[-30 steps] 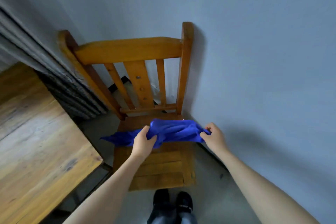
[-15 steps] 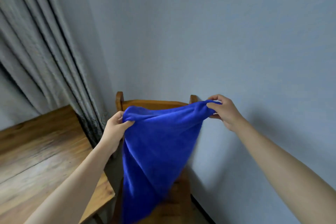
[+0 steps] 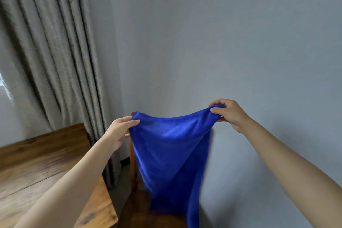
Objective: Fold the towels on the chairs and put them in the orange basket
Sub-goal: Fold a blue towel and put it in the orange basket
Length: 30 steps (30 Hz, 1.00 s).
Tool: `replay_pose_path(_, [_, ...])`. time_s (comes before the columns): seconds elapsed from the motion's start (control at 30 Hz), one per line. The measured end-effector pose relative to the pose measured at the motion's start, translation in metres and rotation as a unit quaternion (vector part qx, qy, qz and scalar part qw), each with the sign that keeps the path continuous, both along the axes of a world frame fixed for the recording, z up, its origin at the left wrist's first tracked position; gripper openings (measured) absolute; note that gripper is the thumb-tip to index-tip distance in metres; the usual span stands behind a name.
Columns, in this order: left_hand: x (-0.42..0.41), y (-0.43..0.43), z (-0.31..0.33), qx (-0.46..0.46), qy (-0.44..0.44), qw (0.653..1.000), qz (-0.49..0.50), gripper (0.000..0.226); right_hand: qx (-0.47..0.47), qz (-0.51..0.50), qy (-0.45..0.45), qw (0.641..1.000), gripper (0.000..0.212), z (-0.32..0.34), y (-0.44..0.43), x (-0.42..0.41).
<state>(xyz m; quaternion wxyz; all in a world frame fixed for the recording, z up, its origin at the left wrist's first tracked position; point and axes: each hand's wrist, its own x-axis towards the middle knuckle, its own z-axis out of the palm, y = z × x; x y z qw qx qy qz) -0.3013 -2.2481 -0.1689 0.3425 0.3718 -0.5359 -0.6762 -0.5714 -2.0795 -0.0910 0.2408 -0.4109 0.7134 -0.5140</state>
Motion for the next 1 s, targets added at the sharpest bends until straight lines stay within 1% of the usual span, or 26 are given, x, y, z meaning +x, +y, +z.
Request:
replay_pose_path(0.1, [0.002, -0.001, 0.005, -0.022, 0.025, 0.999, 0.004, 0.008, 0.021, -0.006, 0.022, 1.000, 0.010, -0.002, 0.004, -0.007])
replay_pose_path(0.23, [-0.001, -0.001, 0.012, -0.059, 0.046, 0.997, 0.002, 0.012, 0.039, -0.009, 0.040, 0.998, 0.008, -0.011, 0.011, -0.017])
replay_pose_path(0.4, [-0.004, 0.002, 0.010, -0.122, 0.010, 0.993, 0.004, 0.010, 0.076, 0.037, 0.047, 0.995, 0.007, -0.027, 0.014, -0.018])
replay_pose_path(0.47, [-0.004, 0.002, 0.011, -0.126, 0.020, 0.991, 0.027, 0.013, 0.114, 0.064, 0.062, 0.989, 0.002, -0.028, 0.018, -0.020])
replay_pose_path(0.53, [0.000, -0.001, 0.016, -0.118, 0.041, 0.991, 0.050, 0.017, 0.171, 0.087, 0.103, 0.976, 0.007, -0.029, 0.022, -0.026])
replay_pose_path(0.6, [0.008, -0.004, 0.018, -0.108, 0.059, 0.990, 0.068, 0.018, 0.201, 0.084, 0.145, 0.965, 0.008, -0.033, 0.025, -0.031])
replay_pose_path(0.63, [0.011, -0.006, 0.019, -0.109, 0.062, 0.989, 0.073, 0.018, 0.203, 0.079, 0.155, 0.964, 0.007, -0.035, 0.026, -0.033])
replay_pose_path(0.73, [0.019, -0.008, 0.013, -0.114, 0.048, 0.989, 0.081, 0.018, 0.203, 0.077, 0.146, 0.965, 0.004, -0.049, 0.022, -0.037])
replay_pose_path(0.8, [0.019, -0.007, 0.015, -0.116, 0.049, 0.989, 0.079, 0.019, 0.195, 0.058, 0.151, 0.967, 0.009, -0.054, 0.020, -0.040])
replay_pose_path(0.87, [0.019, -0.008, 0.018, -0.120, 0.051, 0.988, 0.085, 0.020, 0.183, 0.038, 0.145, 0.972, 0.008, -0.057, 0.017, -0.044])
replay_pose_path(0.93, [0.023, -0.010, 0.018, -0.122, 0.047, 0.987, 0.094, 0.020, 0.172, 0.030, 0.125, 0.977, 0.009, -0.061, 0.012, -0.045])
replay_pose_path(1.0, [0.027, -0.014, 0.017, -0.119, 0.044, 0.987, 0.102, 0.019, 0.144, 0.016, 0.083, 0.986, 0.010, -0.063, 0.007, -0.043])
